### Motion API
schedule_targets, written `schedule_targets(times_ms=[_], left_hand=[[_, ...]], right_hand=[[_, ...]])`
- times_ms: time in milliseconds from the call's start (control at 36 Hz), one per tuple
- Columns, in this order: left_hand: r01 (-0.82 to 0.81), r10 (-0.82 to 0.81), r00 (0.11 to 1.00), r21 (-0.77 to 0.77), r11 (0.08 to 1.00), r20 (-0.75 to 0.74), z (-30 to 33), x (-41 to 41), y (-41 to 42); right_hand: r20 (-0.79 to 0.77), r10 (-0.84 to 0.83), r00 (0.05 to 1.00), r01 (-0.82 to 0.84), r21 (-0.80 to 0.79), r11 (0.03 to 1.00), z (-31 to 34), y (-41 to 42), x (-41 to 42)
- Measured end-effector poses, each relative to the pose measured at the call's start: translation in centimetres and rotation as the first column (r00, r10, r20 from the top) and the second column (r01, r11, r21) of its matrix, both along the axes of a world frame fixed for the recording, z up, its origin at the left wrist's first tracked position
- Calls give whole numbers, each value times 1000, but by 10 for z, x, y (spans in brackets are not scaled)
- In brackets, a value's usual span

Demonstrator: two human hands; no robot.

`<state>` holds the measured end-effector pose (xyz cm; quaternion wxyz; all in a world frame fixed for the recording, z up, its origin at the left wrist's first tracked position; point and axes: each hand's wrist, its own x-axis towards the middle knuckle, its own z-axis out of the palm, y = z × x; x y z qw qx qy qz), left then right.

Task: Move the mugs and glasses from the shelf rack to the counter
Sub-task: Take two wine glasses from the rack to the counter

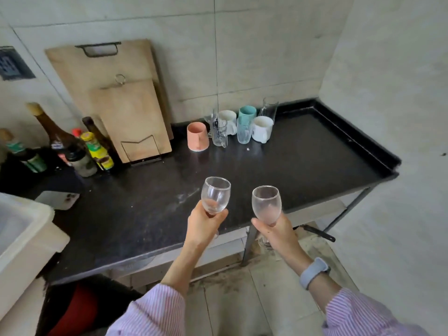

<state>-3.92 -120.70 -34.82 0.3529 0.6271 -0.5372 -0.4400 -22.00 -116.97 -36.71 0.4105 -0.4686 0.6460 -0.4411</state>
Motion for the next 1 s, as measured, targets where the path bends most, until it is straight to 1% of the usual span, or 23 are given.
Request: schedule_targets(times_ms=[111, 222, 361, 444, 528, 694, 806, 1000], left_hand=[[-9, 8, 999, 23, 1000, 36, -14, -10, -52], [-37, 36, 999, 77, 996, 6, -32, -19, -102], [-160, 165, 986, 138, 977, -28, -61, -29, -169], [-248, 258, 965, 151, 957, -49, -79, -36, -206], [-298, 310, 950, 168, 940, -46, -96, -36, -237], [-348, 348, 937, 161, 924, 24, -121, -27, -290], [-386, 387, 922, 149, 910, 25, -130, -21, -318], [-417, 420, 907, 140, 898, 8, -144, -10, -341]], right_hand=[[30, 70, 997, -72, 58, 996, -13, -53, -10], [51, 95, 994, -101, 109, 989, -30, -116, -18], [102, 149, 983, -163, 138, 977, -63, -198, -25], [96, 215, 972, -227, 148, 963, -82, -243, -28], [105, 246, 964, -261, 171, 950, -99, -282, -25], [112, 327, 938, -342, 158, 926, -123, -343, -12], [165, 347, 923, -369, 123, 921, -134, -373, 3], [131, 412, 901, -424, 77, 902, -149, -399, 27]])
